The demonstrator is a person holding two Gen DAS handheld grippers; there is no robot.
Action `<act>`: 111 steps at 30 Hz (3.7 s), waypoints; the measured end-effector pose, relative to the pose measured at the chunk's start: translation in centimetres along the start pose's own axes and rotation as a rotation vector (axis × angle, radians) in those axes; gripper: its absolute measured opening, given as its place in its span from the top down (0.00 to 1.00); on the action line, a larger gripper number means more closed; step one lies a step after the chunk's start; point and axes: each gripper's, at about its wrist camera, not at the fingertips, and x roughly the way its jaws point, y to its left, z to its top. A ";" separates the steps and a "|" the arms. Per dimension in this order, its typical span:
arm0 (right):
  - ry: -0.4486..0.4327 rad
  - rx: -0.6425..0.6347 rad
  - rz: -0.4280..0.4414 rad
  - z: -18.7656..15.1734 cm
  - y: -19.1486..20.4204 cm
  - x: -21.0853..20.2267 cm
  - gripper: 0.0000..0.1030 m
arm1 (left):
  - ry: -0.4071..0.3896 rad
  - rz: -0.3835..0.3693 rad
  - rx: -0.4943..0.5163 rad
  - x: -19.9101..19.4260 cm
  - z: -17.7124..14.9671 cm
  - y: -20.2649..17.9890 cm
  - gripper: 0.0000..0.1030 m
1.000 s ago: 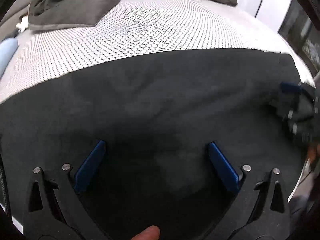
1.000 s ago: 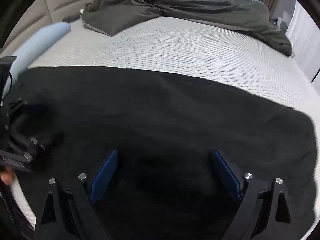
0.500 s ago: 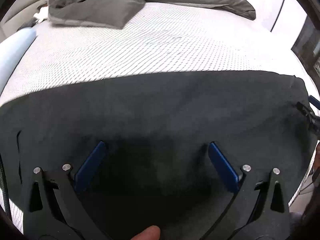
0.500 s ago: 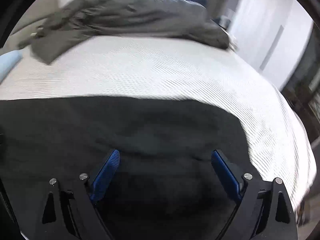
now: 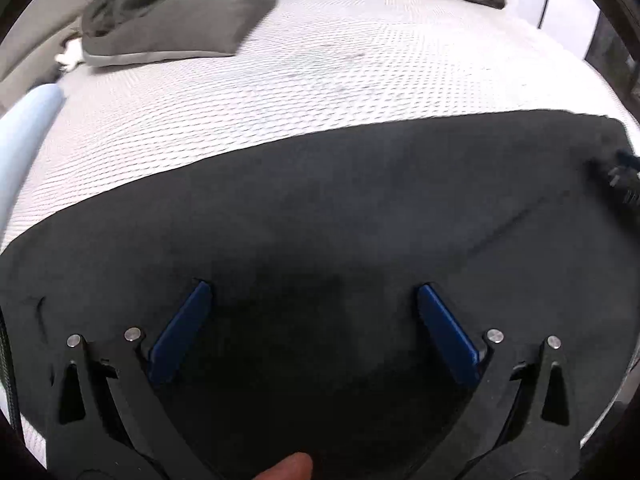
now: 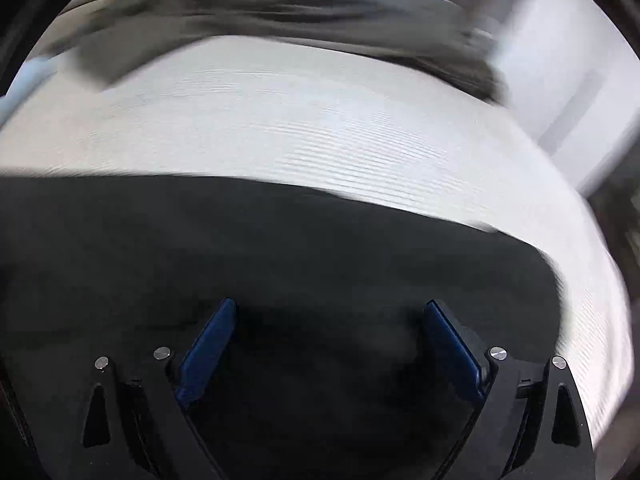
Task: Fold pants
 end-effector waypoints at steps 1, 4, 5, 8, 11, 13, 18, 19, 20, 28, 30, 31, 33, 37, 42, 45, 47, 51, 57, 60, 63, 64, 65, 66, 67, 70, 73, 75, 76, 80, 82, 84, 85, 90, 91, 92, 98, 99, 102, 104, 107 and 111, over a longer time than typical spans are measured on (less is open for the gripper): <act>0.011 0.059 -0.051 0.1 -2.0 0.7 0.06 | 0.004 -0.019 -0.021 -0.1 -0.1 0.6 0.00; 0.005 0.185 0.037 -0.5 -6.4 0.0 0.06 | 0.007 -0.026 -0.064 -0.6 -0.2 1.4 0.01; -0.009 0.227 0.078 -0.4 -7.2 -0.5 0.07 | 0.006 -0.024 -0.073 -0.6 -0.1 1.6 0.01; -0.059 0.355 0.270 0.7 -9.1 -1.4 0.08 | 0.009 -0.033 -0.101 -1.0 -0.1 1.7 0.01; -0.085 0.459 0.485 3.5 -9.5 0.5 0.08 | 0.014 -0.032 -0.089 -0.9 -0.1 1.6 0.01; -0.032 0.477 0.529 4.1 -9.0 2.3 0.12 | 0.017 -0.028 -0.068 -0.9 -0.4 1.5 0.01; 0.015 0.574 0.834 3.5 -6.0 7.3 0.61 | 0.018 -0.041 -0.039 -0.9 -0.5 1.4 0.01; -0.010 0.590 0.849 4.1 -5.9 7.5 0.83 | 0.018 -0.047 -0.043 0.2 0.6 1.9 0.01; -0.041 0.598 0.833 4.6 -5.8 7.1 0.90 | 0.016 -0.054 -0.046 0.2 0.7 2.0 0.01; 0.021 0.564 0.500 3.5 -6.0 6.4 0.76 | 0.008 -0.060 -0.069 0.8 1.5 3.0 0.01; -0.001 0.531 0.470 3.5 -6.5 4.5 0.72 | -0.009 -0.067 -0.077 0.2 1.7 3.3 0.01; -0.017 0.505 0.433 3.6 -6.7 3.0 0.68 | -0.024 -0.074 -0.077 -0.2 1.8 3.3 0.01; -0.061 0.459 0.390 3.0 -6.4 0.2 0.65 | -0.065 -0.092 -0.065 -1.2 2.4 2.9 0.01; -0.089 0.192 0.427 2.4 0.3 -4.9 0.65 | -0.084 -0.139 -0.008 -0.6 4.6 0.5 0.01; -0.013 -0.074 0.479 3.1 10.8 -3.9 0.64 | -0.020 -0.113 -0.051 3.0 6.4 0.5 0.01; 0.006 -0.209 0.402 3.1 14.9 -3.0 0.65 | 0.001 -0.061 -0.061 4.4 6.5 1.6 0.01; -0.014 -0.242 0.341 3.1 14.8 -2.9 0.65 | -0.001 -0.006 -0.059 4.5 6.3 3.0 0.00; -0.031 -0.161 0.020 2.8 9.4 -1.2 0.52 | -0.003 0.061 -0.140 4.3 5.5 6.8 0.00; -0.033 0.072 0.042 2.7 1.9 -2.5 0.51 | -0.013 0.015 -0.182 1.8 4.9 7.2 0.01; -0.094 0.091 0.060 2.4 0.9 -5.6 0.51 | -0.066 -0.130 -0.162 -0.9 4.5 4.5 0.01; -0.098 0.061 0.075 2.8 0.8 -5.8 0.51 | -0.049 -0.238 -0.039 -1.0 3.7 0.3 0.01; -0.085 0.038 0.059 3.0 1.0 -4.6 0.51 | -0.015 -0.248 -0.003 -0.4 3.4 -0.8 0.01; -0.049 0.025 0.061 2.3 -0.1 -2.8 0.51 | 0.012 -0.232 0.015 0.3 3.1 -1.4 0.01; 0.012 0.024 0.069 1.7 -0.6 -0.8 0.52 | 0.042 -0.176 0.030 1.3 2.7 -1.5 0.01; 0.036 0.037 0.078 0.4 -1.8 -0.1 0.58 | 0.048 -0.138 0.034 1.8 2.5 -1.3 0.01; 0.011 0.084 0.060 0.5 -2.7 -1.6 0.67 | 0.040 -0.138 -0.009 2.0 2.4 0.3 0.01; -0.016 0.062 0.004 0.9 -1.0 -4.3 0.67 | 0.025 -0.167 -0.050 1.3 2.5 0.9 0.01; -0.042 0.038 0.067 0.8 1.0 -6.5 0.66 | 0.011 -0.202 -0.050 0.5 2.3 0.3 0.01; -0.068 0.012 0.126 0.5 3.0 -7.9 0.65 | -0.001 -0.225 -0.040 0.0 2.2 -0.4 0.01; -0.068 -0.119 0.353 -1.8 10.7 -10.5 0.59 | -0.014 -0.308 0.042 -0.7 1.4 -3.9 0.01; -0.024 -0.219 0.424 -3.2 14.3 -10.4 0.59 | 0.014 -0.280 0.074 0.4 1.2 -5.3 0.01; -0.035 -0.322 0.368 -4.1 15.8 -10.4 0.59 | 0.016 -0.237 0.102 0.4 0.3 -5.4 0.01; -0.054 -0.342 0.336 -4.3 15.3 -10.6 0.56 | 0.012 -0.233 0.103 0.2 0.2 -5.1 0.01; -0.046 -0.110 0.013 -5.6 4.1 -8.5 0.34 | 0.006 -0.226 0.062 0.6 0.1 -1.5 0.01; -0.032 -0.061 -0.017 -6.0 2.7 -8.6 0.38 | 0.001 -0.220 0.057 0.3 -0.2 -0.9 0.01; -0.034 -0.027 -0.043 -6.5 1.5 -8.6 0.37 | -0.002 -0.205 0.054 -0.1 -0.4 -0.6 0.01; -0.137 -0.046 0.083 -7.1 4.1 -14.4 0.37 | -0.158 -0.215 0.112 -5.6 -1.5 -4.4 0.01; -0.143 -0.060 0.138 -6.7 5.9 -15.2 0.37 | -0.185 -0.219 0.140 -6.6 -2.2 -6.1 0.01; -0.111 -0.134 0.326 -6.8 12.4 -15.9 0.37 | -0.136 -0.266 0.196 -5.4 -2.8 -9.7 0.01; -0.085 -0.216 0.379 -7.5 15.8 -15.8 0.37 | -0.071 -0.257 0.260 -3.7 -3.6 -11.5 0.01; -0.118 -0.401 0.300 -8.7 19.6 -15.2 0.36 | -0.091 -0.220 0.306 -3.2 -4.5 -10.9 0.00; -0.112 -0.360 0.209 -9.4 13.0 -14.1 0.32 | -0.060 -0.211 0.204 -2.8 -5.0 -5.0 0.00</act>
